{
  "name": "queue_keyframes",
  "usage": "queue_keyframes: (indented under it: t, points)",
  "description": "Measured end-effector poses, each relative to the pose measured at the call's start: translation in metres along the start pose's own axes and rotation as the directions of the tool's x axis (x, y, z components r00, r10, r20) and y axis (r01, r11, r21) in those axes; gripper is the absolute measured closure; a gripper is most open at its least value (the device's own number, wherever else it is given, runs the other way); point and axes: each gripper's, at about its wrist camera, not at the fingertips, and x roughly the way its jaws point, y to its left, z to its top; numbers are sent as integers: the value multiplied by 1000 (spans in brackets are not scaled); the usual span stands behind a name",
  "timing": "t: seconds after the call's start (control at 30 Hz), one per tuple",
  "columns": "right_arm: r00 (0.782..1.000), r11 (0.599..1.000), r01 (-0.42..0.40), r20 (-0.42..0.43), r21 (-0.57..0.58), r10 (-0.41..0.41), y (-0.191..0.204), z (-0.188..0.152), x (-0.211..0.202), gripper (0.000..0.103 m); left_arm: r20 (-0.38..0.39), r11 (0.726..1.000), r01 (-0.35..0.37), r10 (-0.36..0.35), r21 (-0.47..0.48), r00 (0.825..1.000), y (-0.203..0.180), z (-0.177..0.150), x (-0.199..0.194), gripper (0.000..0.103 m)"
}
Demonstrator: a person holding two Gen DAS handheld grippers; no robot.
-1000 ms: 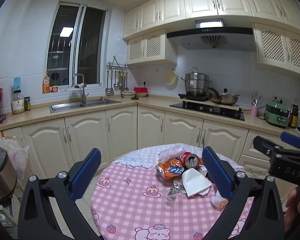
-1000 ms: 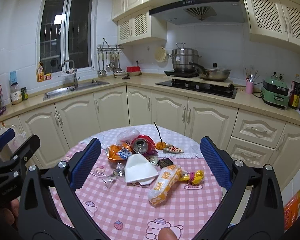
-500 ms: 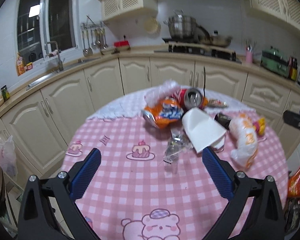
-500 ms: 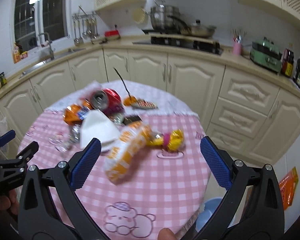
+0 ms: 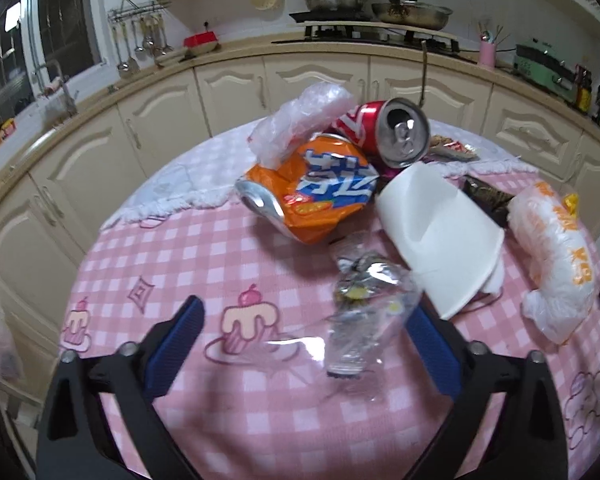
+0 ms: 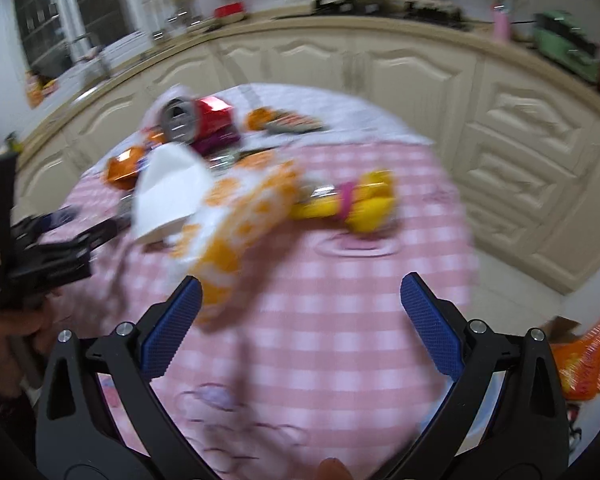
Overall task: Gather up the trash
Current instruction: 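Grasp the clear plastic bag with the left gripper while the right grasps the bread bag, then carry both bags over the blue bin and open both grippers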
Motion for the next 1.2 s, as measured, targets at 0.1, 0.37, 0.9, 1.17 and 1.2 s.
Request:
queue_keyframes:
  t: [0.1, 0.37, 0.9, 1.17, 1.2]
  points:
    - [999, 999, -32, -17, 10, 32, 13, 11, 13, 6, -45, 997, 71, -72, -16, 996, 1, 0, 7, 67]
    - [987, 986, -154, -34, 57, 156, 31, 26, 31, 25, -9, 993, 111, -112, -25, 994, -3, -8, -8, 79]
    - [983, 959, -149, -70, 240, 170, 20, 34, 44, 46, 69, 986, 131, -124, -107, 990, 4, -40, -60, 79]
    - [969, 960, -243, -2, 142, 246, 31, 18, 10, 62, 140, 987, 127, -113, -97, 984, -8, -40, -95, 79]
    - [968, 959, -249, 10, 138, 250, 30, 17, 3, 62, 149, 987, 129, -114, -96, 982, -11, -40, -98, 79]
